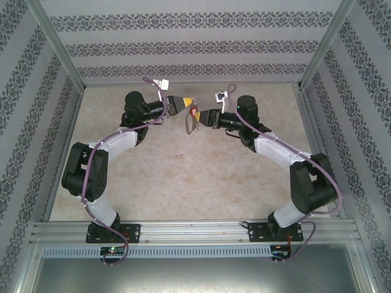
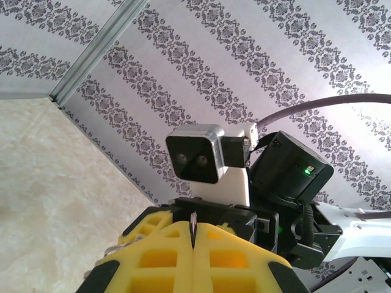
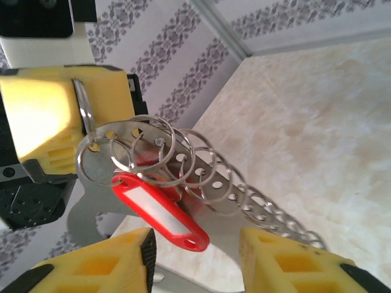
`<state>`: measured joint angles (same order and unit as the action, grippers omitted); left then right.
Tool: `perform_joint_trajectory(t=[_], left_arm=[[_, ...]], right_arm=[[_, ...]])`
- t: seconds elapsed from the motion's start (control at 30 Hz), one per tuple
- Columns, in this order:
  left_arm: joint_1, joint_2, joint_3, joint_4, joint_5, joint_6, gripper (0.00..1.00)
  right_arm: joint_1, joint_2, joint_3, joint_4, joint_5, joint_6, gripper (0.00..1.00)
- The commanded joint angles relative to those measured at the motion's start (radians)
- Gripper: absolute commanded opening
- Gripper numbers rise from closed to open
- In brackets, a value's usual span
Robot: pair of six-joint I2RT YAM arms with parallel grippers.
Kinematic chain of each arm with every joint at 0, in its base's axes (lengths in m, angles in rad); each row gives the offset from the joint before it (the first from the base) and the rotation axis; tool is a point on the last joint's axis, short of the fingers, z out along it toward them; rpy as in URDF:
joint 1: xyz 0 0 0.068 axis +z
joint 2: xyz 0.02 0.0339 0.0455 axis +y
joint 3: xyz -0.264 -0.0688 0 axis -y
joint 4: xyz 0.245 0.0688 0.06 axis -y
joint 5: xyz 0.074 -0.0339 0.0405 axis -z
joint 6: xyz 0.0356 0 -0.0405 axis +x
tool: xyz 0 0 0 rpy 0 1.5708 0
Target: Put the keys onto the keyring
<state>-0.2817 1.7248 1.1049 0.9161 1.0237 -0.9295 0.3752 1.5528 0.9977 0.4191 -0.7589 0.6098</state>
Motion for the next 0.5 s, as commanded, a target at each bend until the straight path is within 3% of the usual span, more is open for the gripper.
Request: perform_joint_trajectory(t=[0.0,0.27,0.47], left_arm=[[-0.009,-0.049,0.0,0.08,0.001,-0.011,0.0],[-0.009,-0.054,0.0,0.079,0.003,-0.012,0.0],[-0.009,-0.056,0.001,0.077,0.002,-0.014,0.0]], right_arm=[[0.005,-0.052,-0.021,0.019,0.077,-0.053,0.46],[0.071,-0.091,-0.026,-0.058,0.243,-0.165,0.52],[0.103,-0.085,-0.004,-0.095,0.278,-0.204,0.52]])
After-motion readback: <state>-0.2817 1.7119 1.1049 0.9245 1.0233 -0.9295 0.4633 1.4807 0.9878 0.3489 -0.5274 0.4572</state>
